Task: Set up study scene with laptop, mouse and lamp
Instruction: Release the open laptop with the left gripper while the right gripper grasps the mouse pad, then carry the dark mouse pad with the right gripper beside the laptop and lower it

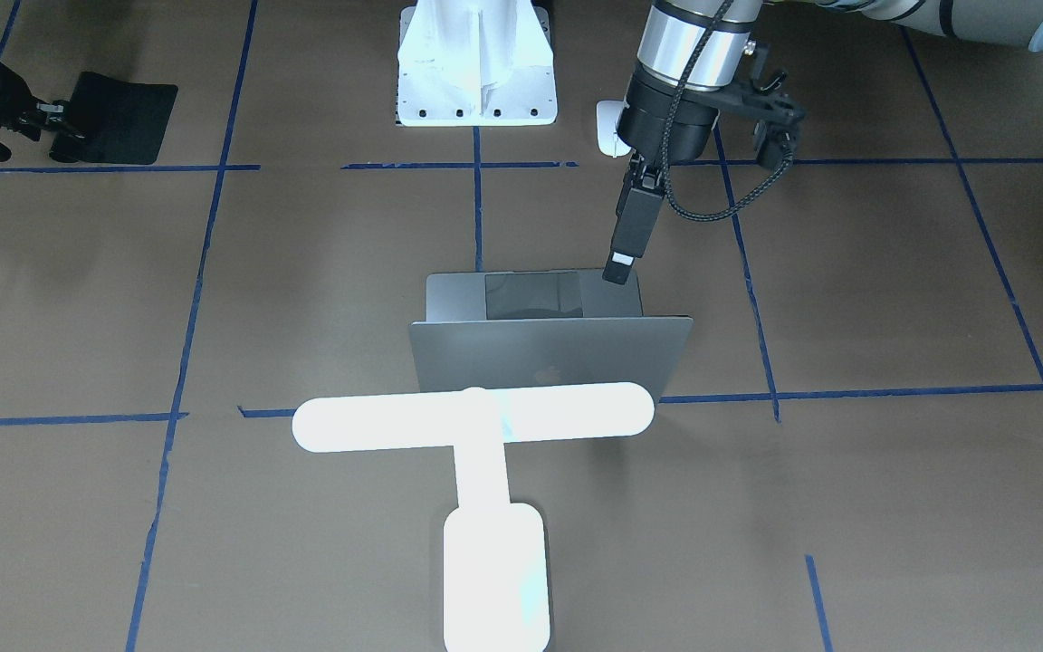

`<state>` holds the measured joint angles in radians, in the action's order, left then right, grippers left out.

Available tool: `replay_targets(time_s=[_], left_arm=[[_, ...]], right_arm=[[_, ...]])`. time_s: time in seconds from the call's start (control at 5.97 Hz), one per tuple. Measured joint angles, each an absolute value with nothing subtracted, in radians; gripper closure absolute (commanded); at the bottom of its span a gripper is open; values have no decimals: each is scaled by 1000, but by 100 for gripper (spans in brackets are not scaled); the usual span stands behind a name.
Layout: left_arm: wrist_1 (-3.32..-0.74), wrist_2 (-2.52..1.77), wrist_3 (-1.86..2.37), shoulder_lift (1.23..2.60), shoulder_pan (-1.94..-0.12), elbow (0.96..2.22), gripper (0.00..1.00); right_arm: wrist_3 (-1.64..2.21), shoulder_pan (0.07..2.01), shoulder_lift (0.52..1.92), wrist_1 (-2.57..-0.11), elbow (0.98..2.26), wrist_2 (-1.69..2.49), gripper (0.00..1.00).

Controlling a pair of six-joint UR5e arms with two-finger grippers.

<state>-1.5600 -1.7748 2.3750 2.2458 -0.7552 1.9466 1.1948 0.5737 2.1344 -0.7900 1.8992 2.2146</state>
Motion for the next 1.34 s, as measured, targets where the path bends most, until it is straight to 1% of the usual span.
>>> replay_targets(time_s=[0.17, 0.34, 0.5, 0.84, 1.01, 1.17, 1.34], left_arm=[[-1566, -1775, 2375, 2246, -762, 1946, 0], [-1573, -1775, 2375, 2245, -770, 1946, 0], [-1576, -1775, 2375, 2245, -775, 1946, 0], [-1577, -1776, 2374, 2244, -779, 1948, 0], [-1577, -1776, 2373, 2243, -782, 1950, 0], [-1577, -1776, 2374, 2243, -784, 1952, 0], [-1577, -1776, 2374, 2242, -784, 1952, 0]], right_arm=[[1194, 569, 2136, -790, 1892, 2210, 89], [1194, 567, 2136, -790, 1884, 2205, 97], [1194, 566, 2135, -790, 1881, 2201, 100], [1195, 570, 2135, -788, 1896, 2199, 100], [1196, 592, 2131, -787, 1934, 2198, 100], [1196, 639, 2098, -789, 1972, 2199, 100], [1197, 692, 2031, -794, 1989, 2203, 100]])
